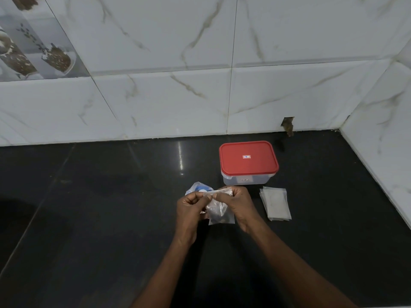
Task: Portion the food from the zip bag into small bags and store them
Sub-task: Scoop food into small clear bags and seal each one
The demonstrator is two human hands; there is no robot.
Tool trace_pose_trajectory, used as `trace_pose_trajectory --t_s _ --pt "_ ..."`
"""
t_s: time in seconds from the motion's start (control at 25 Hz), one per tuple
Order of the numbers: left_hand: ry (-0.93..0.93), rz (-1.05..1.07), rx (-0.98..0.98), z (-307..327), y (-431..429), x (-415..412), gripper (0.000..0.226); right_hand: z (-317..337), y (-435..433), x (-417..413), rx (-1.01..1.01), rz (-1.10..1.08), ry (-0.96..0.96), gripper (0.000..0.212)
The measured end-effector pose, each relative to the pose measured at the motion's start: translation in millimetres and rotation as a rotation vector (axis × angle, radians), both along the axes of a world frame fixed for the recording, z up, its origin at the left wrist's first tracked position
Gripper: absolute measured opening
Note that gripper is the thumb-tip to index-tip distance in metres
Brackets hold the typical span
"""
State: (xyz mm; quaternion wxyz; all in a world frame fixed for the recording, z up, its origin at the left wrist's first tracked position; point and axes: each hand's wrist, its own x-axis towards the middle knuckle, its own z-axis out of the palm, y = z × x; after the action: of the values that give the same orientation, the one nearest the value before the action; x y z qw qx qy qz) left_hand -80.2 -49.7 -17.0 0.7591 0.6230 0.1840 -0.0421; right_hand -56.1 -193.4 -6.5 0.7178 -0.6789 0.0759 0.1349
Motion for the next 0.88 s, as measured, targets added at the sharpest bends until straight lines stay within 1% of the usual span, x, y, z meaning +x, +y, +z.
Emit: trace_pose_trajectory --t_s 0.2,0.32,0.48,0.6,0.72,0.88 --pt "0.039 -0.026 -0.005 -1 3 0 0.009 5 1 -2 -0.008 0.032 0.048 0.006" --pt "0.047 -0.05 0.015 3 4 1 0.012 2 3 0 -0.099 0.061 0.085 0.009" --pt "0.039 -0.044 0.108 7 -1 3 0.019 2 7 -1 -0.141 0.039 0.083 0.007" --pt "-0.017 -0.025 0.2 7 -3 5 0.013 4 11 -3 -0.179 -0.036 0.049 0.006" --pt "-0.035 -0.063 0.227 7 3 6 0.011 4 7 -4 -0.163 -0.074 0.067 0.005" --pt "0.014 -0.026 0.194 2 7 6 0.012 2 -2 -8 -0.101 -0.075 0.043 0.007"
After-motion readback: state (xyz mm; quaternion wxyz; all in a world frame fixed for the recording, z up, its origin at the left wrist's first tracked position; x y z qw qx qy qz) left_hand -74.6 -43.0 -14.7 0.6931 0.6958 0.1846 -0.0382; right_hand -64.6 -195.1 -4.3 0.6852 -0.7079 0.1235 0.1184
